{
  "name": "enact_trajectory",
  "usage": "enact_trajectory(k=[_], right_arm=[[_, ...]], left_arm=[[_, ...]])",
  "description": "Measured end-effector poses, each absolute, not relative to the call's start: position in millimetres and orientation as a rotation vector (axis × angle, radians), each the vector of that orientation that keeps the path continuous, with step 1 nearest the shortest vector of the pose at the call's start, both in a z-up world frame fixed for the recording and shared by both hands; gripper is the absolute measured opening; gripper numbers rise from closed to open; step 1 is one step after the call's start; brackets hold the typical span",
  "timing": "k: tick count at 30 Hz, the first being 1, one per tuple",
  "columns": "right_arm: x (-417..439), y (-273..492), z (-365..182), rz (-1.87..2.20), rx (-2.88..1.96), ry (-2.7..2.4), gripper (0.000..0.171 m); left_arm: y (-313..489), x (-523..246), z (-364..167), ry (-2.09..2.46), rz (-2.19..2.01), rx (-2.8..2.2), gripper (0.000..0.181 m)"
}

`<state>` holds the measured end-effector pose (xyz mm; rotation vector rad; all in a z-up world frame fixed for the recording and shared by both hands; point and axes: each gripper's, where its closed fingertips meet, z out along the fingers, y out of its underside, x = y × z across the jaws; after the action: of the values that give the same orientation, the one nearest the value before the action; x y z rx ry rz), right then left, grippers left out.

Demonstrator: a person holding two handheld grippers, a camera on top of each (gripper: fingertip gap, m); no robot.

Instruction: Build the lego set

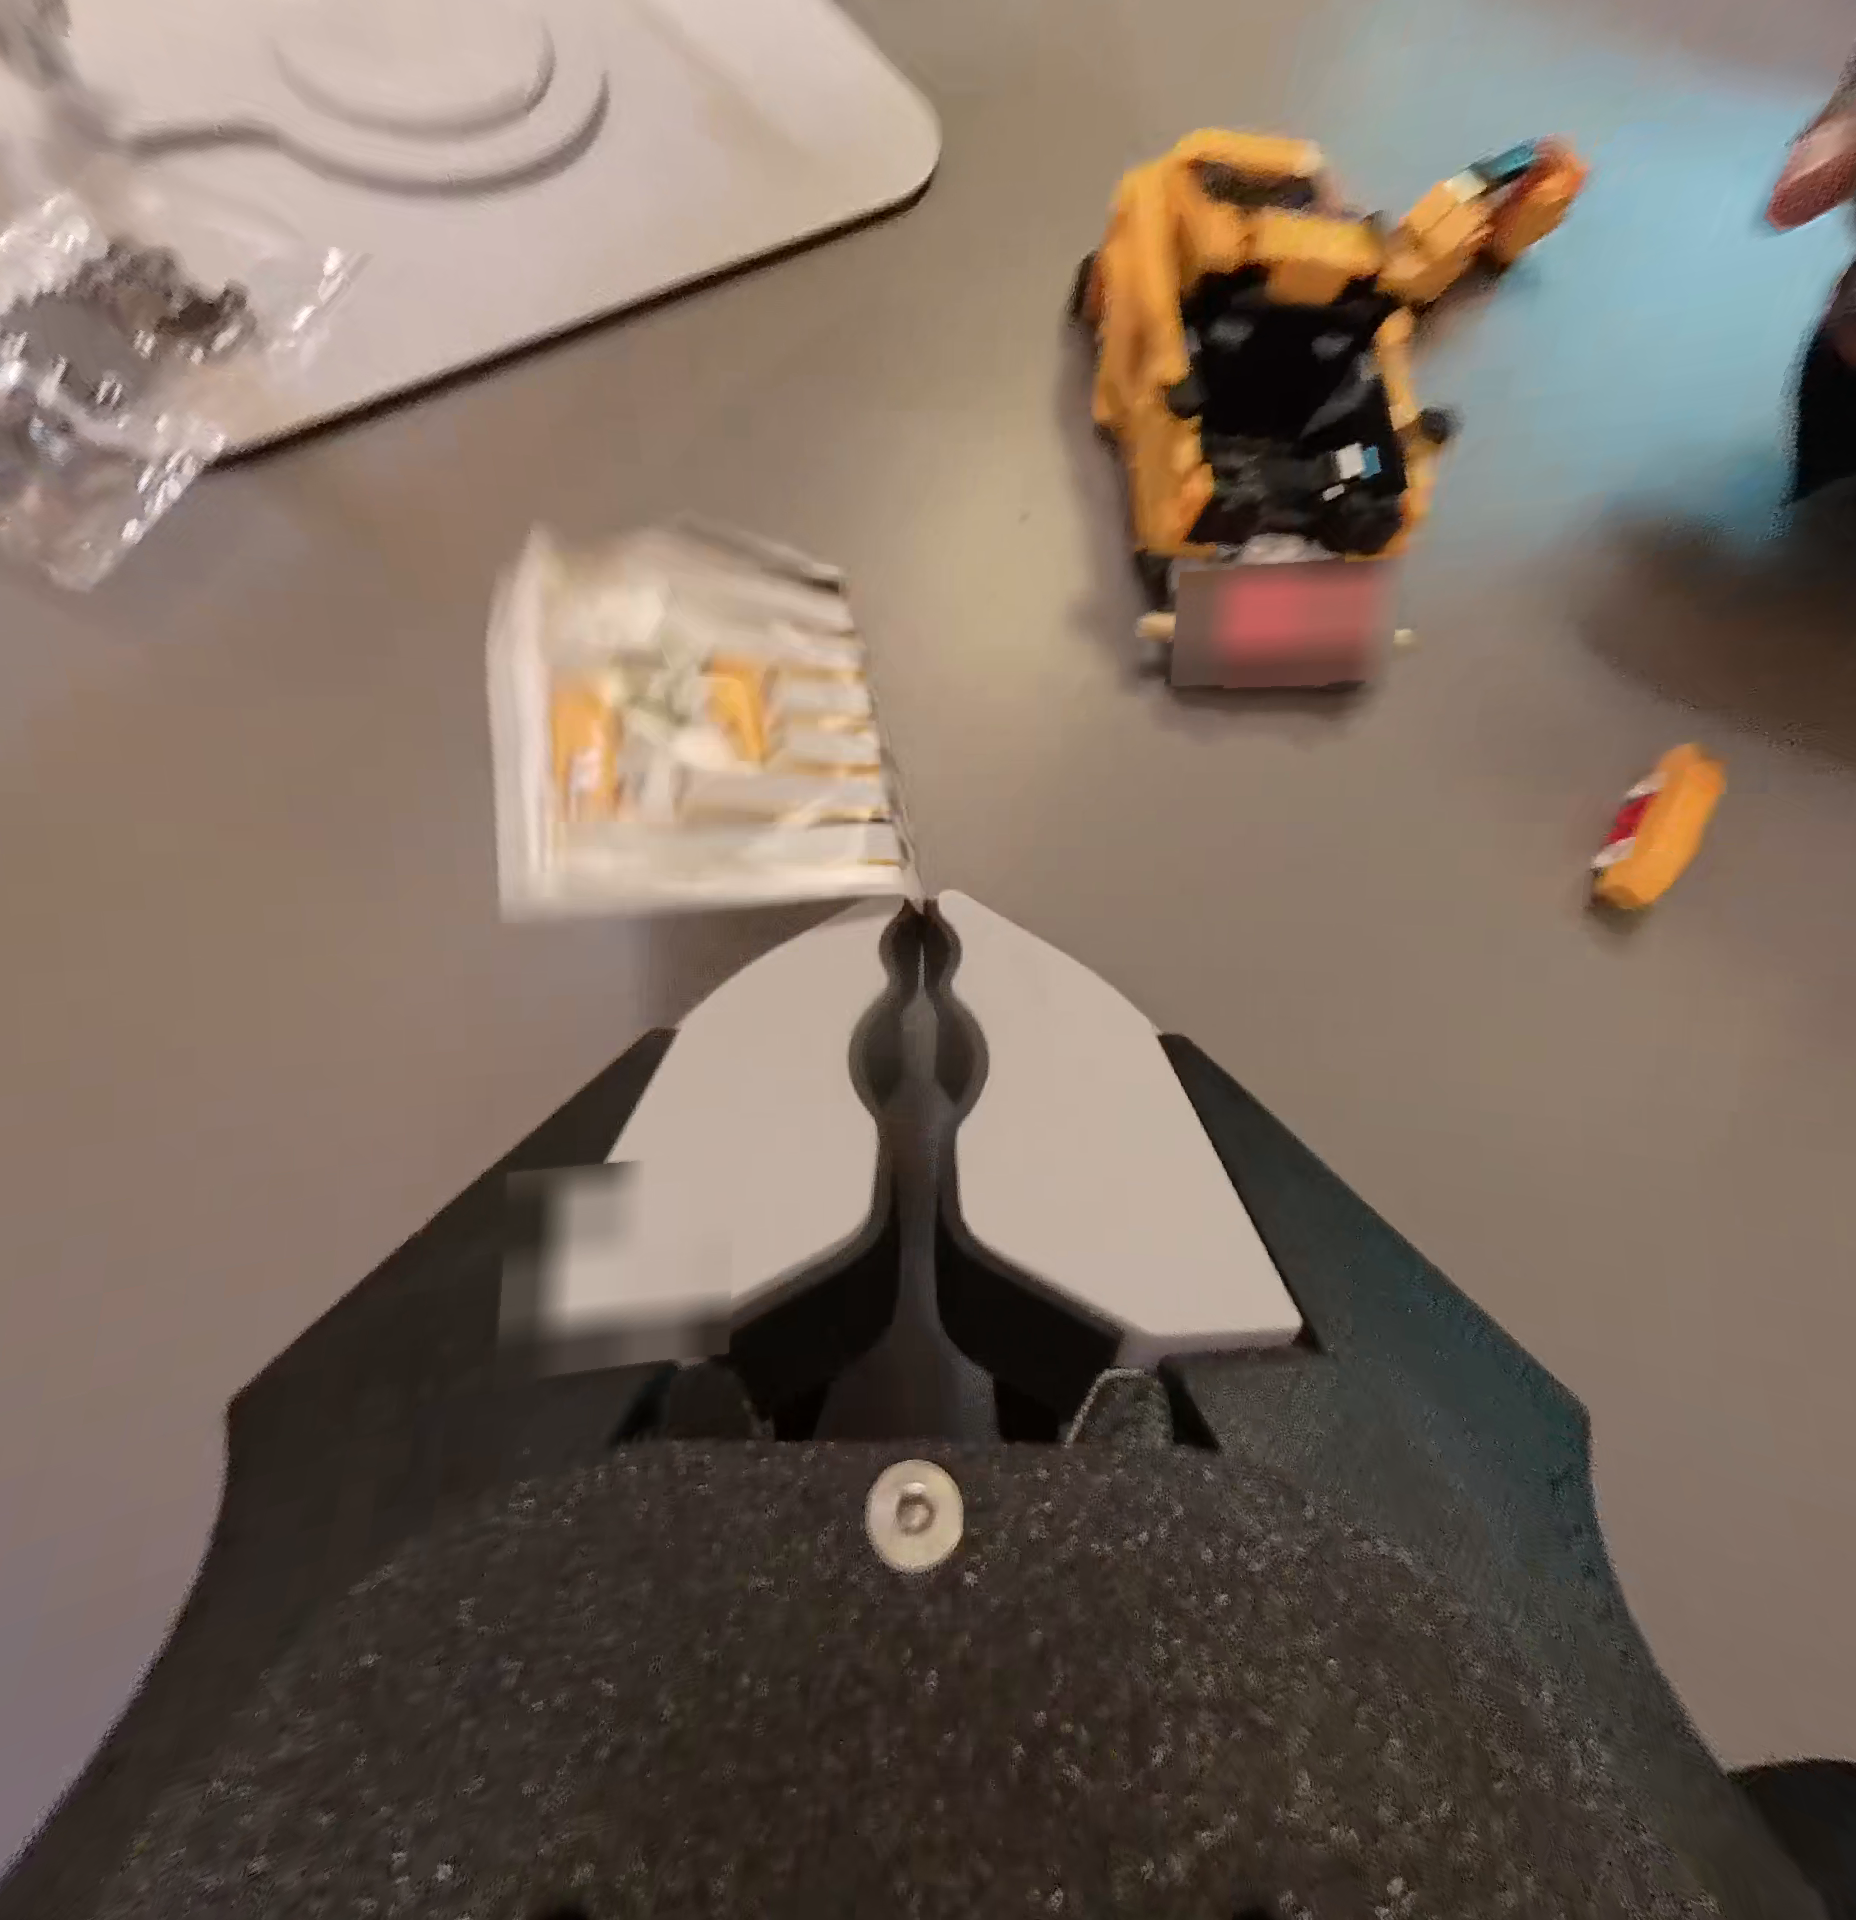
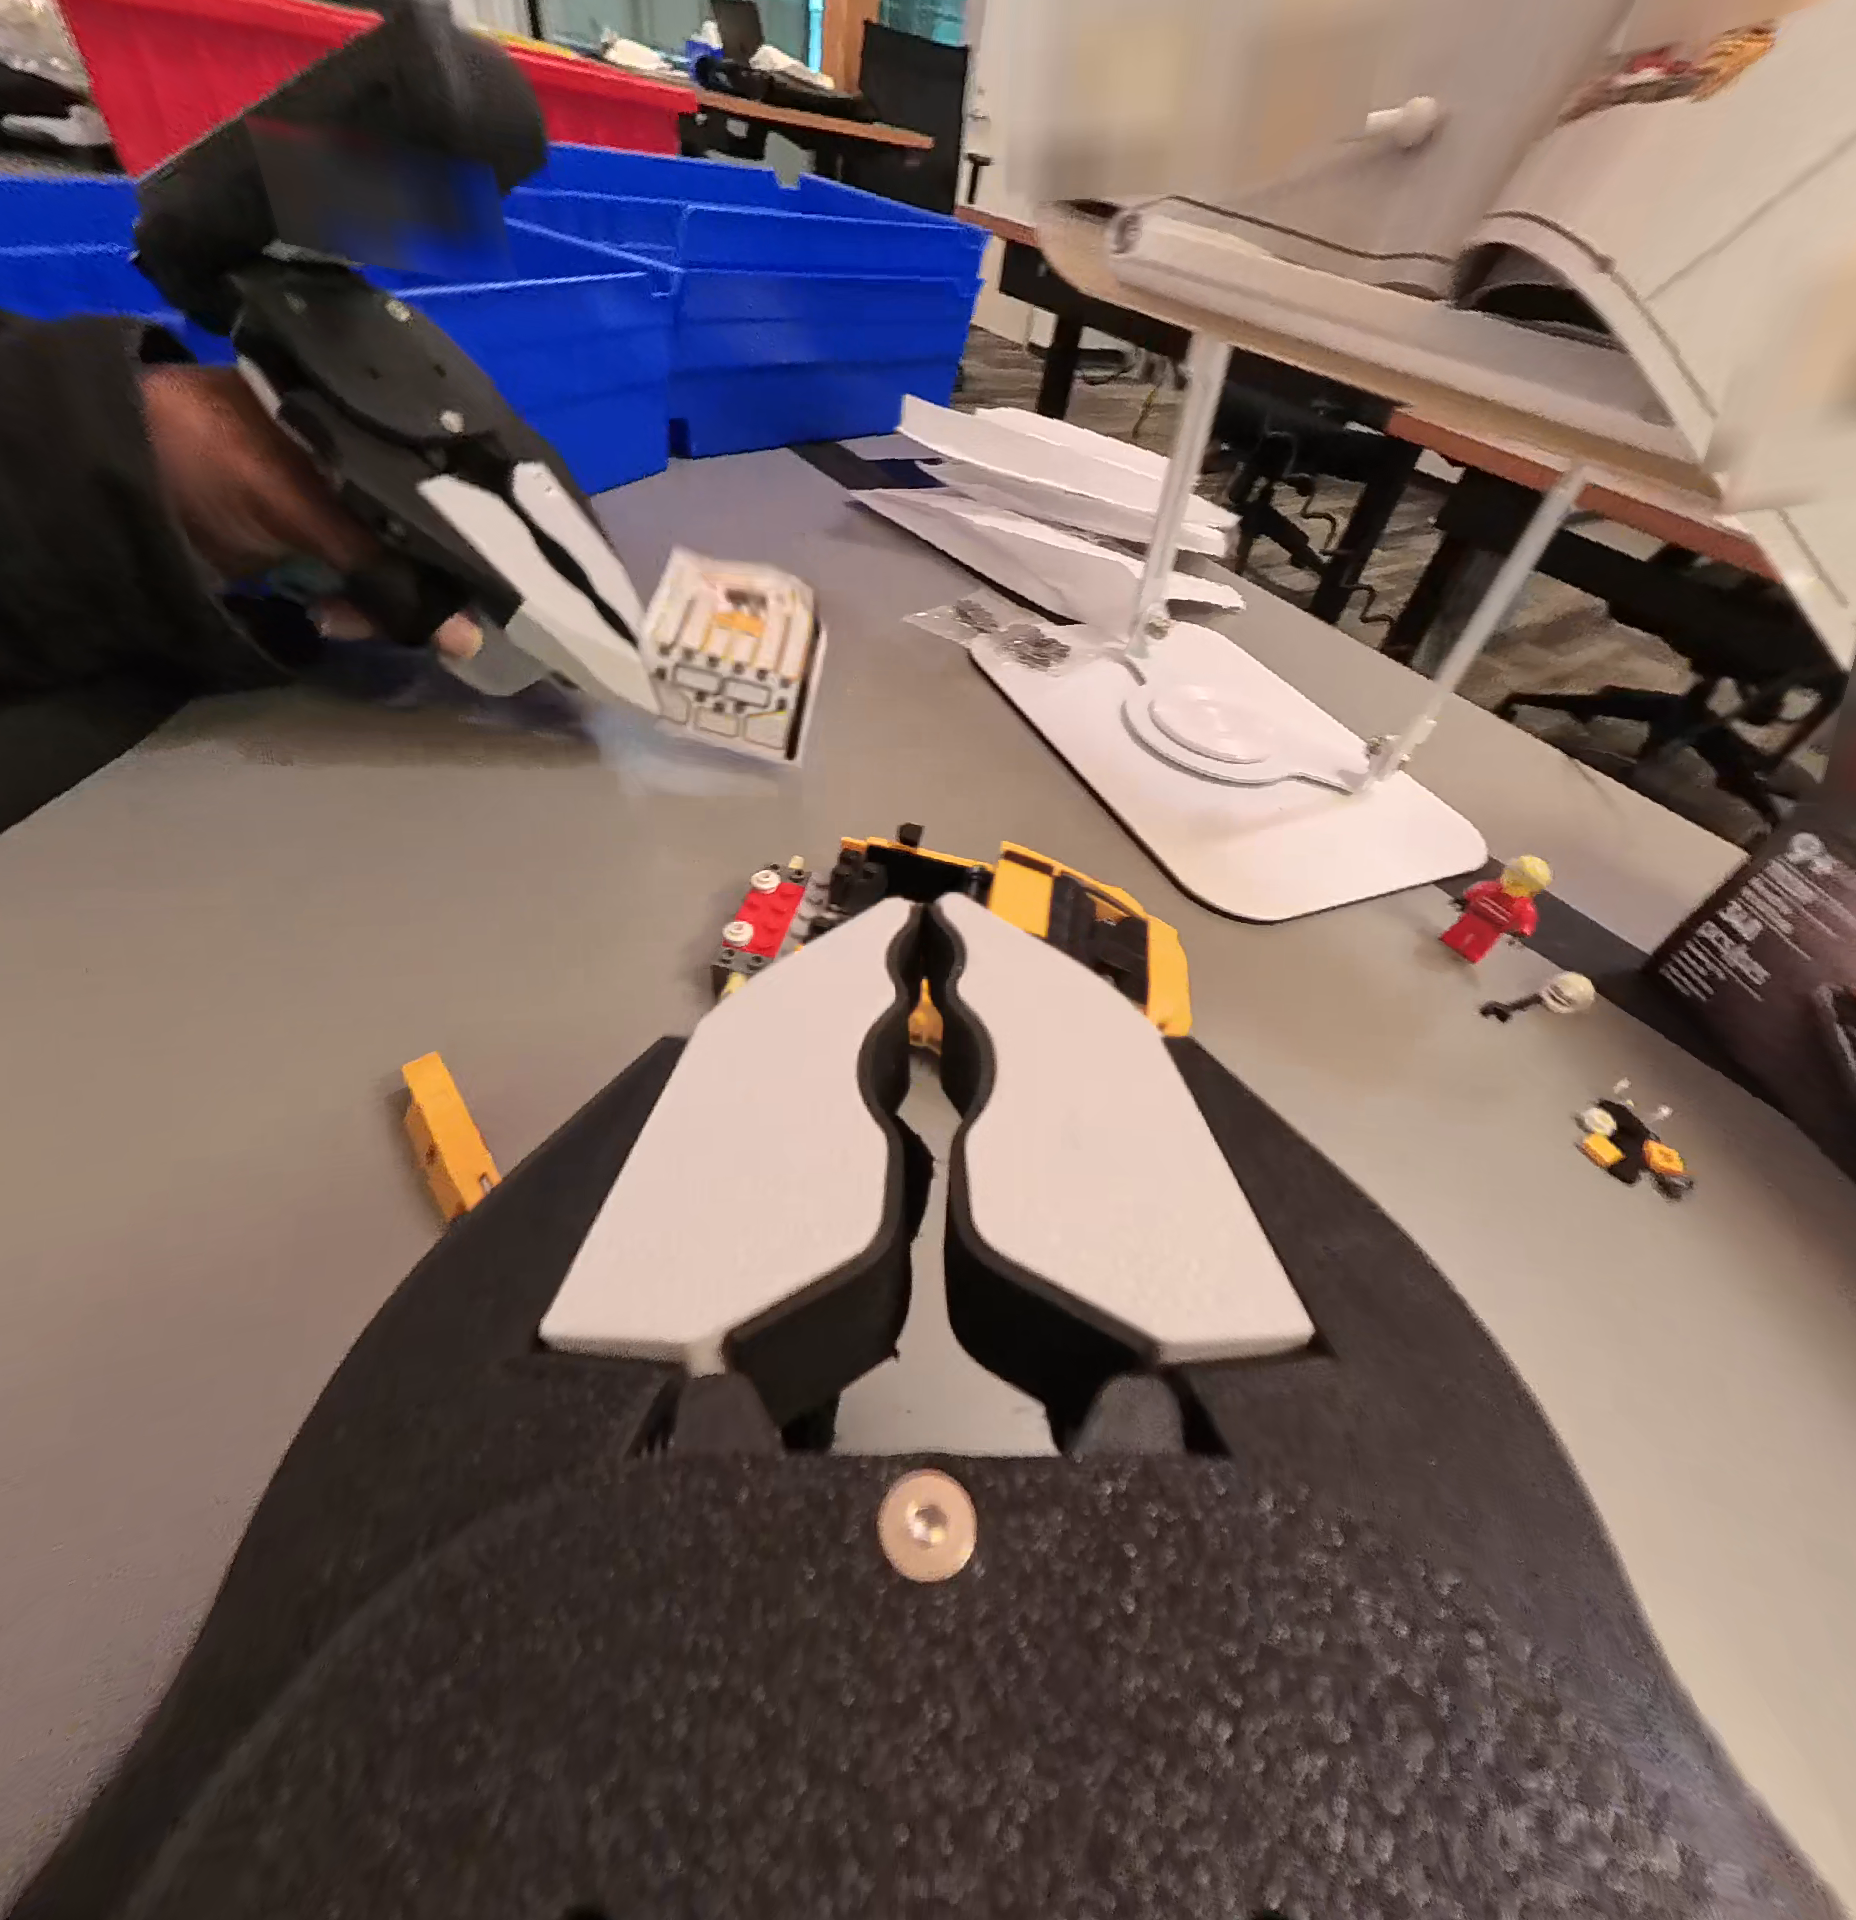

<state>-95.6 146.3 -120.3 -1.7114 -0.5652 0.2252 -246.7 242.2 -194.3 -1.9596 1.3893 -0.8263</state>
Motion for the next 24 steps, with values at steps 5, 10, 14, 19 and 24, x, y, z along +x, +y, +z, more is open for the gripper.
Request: enact_trajectory(k=[5,10,14,19,24], right_arm=[[-118,138,-119,0.191,-1.648,-0.71,0.013],[-139,128,-106,0.218,-1.551,-0.77,0.028],[-148,123,-102,0.461,-1.602,-0.686,0.031],[-151,122,-111,0.772,-1.737,-0.553,0.034],[-171,107,-124,1.124,-1.844,-0.541,0.017]], left_arm=[[196,-222,-153,1.353,-1.303,-1.849,0.0],[153,-210,-125,1.413,-1.609,-1.695,0.0],[124,-201,-129,1.58,-1.503,-1.566,0.0],[96,-190,-141,1.782,-1.204,-1.356,0.0],[85,-188,-149,1.868,-1.056,-1.237,0.0]])
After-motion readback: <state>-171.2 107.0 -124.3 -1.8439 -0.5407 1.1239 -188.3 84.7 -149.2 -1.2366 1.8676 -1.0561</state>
